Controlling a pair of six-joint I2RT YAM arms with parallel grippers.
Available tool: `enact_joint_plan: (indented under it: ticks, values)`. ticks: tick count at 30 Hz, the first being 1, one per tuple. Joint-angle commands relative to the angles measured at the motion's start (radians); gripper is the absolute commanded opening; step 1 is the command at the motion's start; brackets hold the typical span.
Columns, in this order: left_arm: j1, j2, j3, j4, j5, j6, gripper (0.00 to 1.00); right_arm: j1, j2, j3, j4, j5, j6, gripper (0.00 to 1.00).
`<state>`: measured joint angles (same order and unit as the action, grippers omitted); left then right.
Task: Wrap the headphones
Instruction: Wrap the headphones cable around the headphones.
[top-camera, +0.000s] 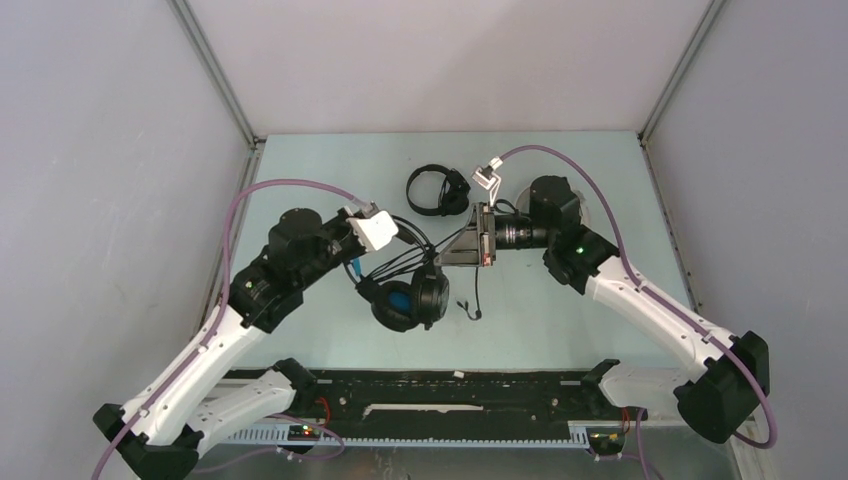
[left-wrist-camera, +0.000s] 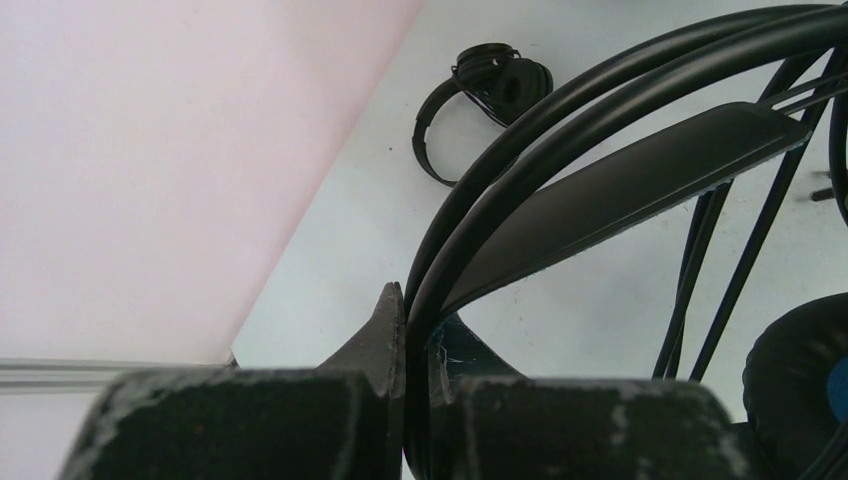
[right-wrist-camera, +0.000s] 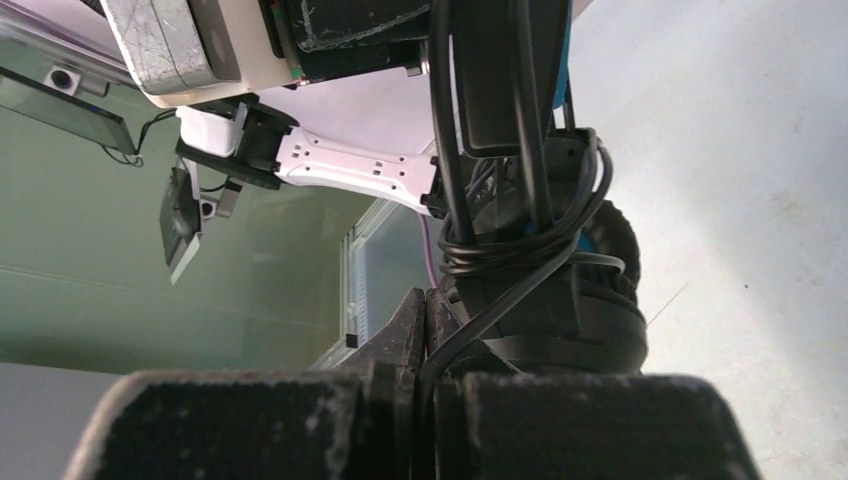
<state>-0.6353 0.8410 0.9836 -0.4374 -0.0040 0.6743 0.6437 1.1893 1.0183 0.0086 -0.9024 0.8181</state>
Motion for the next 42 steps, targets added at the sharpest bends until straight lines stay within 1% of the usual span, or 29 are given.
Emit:
enact_joint_plan:
  ticks: [1, 3, 6, 9, 12, 15, 18, 20, 22, 24, 28, 30, 34, 39, 42]
  values:
    - [0.000, 0.014, 0.002, -0.079, -0.148, 0.064, 0.00, 0.006, -0.018, 0.070, 0.196, -0.039, 0.052, 0.03]
    - [-0.003, 0.015, 0.005, -0.067, -0.166, 0.036, 0.00, 0.019, -0.002, 0.072, 0.219, -0.040, 0.065, 0.05]
    - [-0.006, 0.006, 0.000, -0.051, -0.186, 0.014, 0.00, 0.026, 0.022, 0.072, 0.296, -0.038, 0.108, 0.07]
    - [-0.006, -0.009, -0.020, -0.009, -0.247, -0.042, 0.00, 0.030, 0.037, 0.076, 0.334, -0.026, 0.131, 0.09]
    - [-0.005, -0.020, -0.024, 0.011, -0.278, -0.108, 0.00, 0.042, 0.055, 0.109, 0.291, -0.026, 0.104, 0.11]
    - [-0.005, -0.026, -0.021, 0.036, -0.315, -0.189, 0.00, 0.067, 0.072, 0.124, 0.283, -0.013, 0.096, 0.12]
    - [-0.005, -0.011, 0.015, 0.017, -0.345, -0.265, 0.00, 0.097, 0.100, 0.166, 0.270, 0.003, 0.071, 0.12]
    - [-0.005, 0.018, 0.060, -0.011, -0.370, -0.297, 0.00, 0.107, 0.131, 0.218, 0.213, 0.023, 0.030, 0.12]
    - [-0.006, 0.037, 0.103, -0.033, -0.374, -0.326, 0.00, 0.114, 0.167, 0.263, 0.183, 0.029, 0.020, 0.11]
    - [-0.006, 0.047, 0.131, -0.047, -0.370, -0.363, 0.00, 0.120, 0.203, 0.295, 0.192, 0.037, 0.027, 0.10]
    - [-0.007, 0.063, 0.134, -0.034, -0.374, -0.471, 0.00, 0.142, 0.248, 0.321, 0.192, 0.058, 0.025, 0.10]
    - [-0.006, 0.078, 0.142, -0.039, -0.402, -0.528, 0.00, 0.155, 0.266, 0.329, 0.176, 0.057, 0.018, 0.12]
    - [-0.006, 0.100, 0.171, -0.049, -0.528, -0.658, 0.00, 0.182, 0.278, 0.330, 0.157, 0.098, -0.012, 0.13]
    - [-0.006, 0.090, 0.181, -0.011, -0.580, -0.811, 0.00, 0.210, 0.312, 0.361, 0.122, 0.151, -0.038, 0.13]
    - [-0.006, 0.110, 0.185, -0.003, -0.613, -0.860, 0.00, 0.231, 0.332, 0.383, 0.085, 0.172, -0.073, 0.14]
